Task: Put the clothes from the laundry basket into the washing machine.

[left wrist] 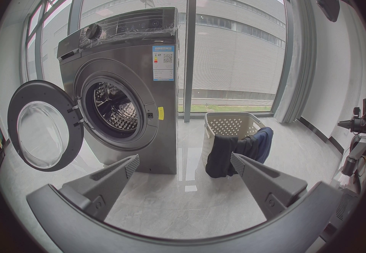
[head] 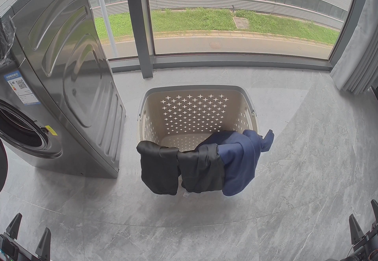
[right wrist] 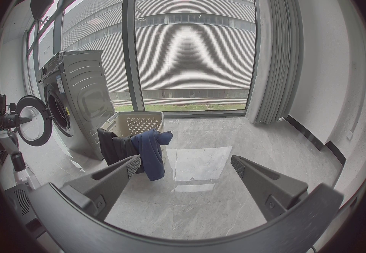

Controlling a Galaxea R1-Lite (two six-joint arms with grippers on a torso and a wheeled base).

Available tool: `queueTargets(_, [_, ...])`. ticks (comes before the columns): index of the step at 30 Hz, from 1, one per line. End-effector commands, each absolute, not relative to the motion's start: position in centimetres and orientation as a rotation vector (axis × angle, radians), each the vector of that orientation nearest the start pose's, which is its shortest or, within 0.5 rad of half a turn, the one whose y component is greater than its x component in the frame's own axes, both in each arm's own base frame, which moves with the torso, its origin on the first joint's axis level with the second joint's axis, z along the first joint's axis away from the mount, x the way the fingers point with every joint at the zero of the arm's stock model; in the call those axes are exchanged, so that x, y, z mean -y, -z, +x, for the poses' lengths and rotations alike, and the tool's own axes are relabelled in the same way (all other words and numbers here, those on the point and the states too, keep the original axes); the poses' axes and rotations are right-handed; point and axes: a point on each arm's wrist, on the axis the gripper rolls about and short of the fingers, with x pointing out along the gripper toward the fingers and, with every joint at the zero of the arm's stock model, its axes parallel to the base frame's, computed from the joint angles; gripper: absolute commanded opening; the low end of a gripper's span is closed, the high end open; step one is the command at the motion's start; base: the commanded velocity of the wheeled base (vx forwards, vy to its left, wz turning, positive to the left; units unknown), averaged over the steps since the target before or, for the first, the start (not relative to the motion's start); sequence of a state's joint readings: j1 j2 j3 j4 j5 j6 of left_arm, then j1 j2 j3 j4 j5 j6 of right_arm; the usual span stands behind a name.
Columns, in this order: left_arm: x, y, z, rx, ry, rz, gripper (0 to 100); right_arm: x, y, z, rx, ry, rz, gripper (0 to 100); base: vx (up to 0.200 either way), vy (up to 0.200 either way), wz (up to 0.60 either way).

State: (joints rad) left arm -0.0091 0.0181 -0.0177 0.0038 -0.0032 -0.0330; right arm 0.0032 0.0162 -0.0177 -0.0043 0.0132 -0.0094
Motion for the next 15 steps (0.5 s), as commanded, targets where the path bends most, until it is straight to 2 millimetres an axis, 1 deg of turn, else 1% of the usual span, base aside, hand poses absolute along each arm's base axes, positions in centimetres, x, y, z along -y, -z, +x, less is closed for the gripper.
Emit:
queueTargets(1, [-0.01, -7.62, -2.17, -0.019, 0.012, -0.034, 100, -0.02, -7.61, -2.22, -0.003, -0.017, -0.009, 100, 0.000, 0.000, 0.00])
queueTargets(4, [-0.01, -7.62, -2.17, -0.019, 0.012, -0.032, 100, -0.02, -7.61, -2.22, -0.003, -0.018, -0.009, 100, 0.000, 0.000, 0.00])
queueTargets(7, [-0.01, -7.62, -2.19, -0.017, 0.012, -0.034, 100, -0.02, -7.61, -2.22, -0.003, -0.017, -0.011, 100, 0.200, 0.000, 0.00])
queueTargets(15, [-0.01, -7.62, -2.19, -0.017, 0.012, -0.034, 100, -0.01, -7.57, -2.25, -0.003, -0.006, -0.006, 100, 0.000, 0.000, 0.00])
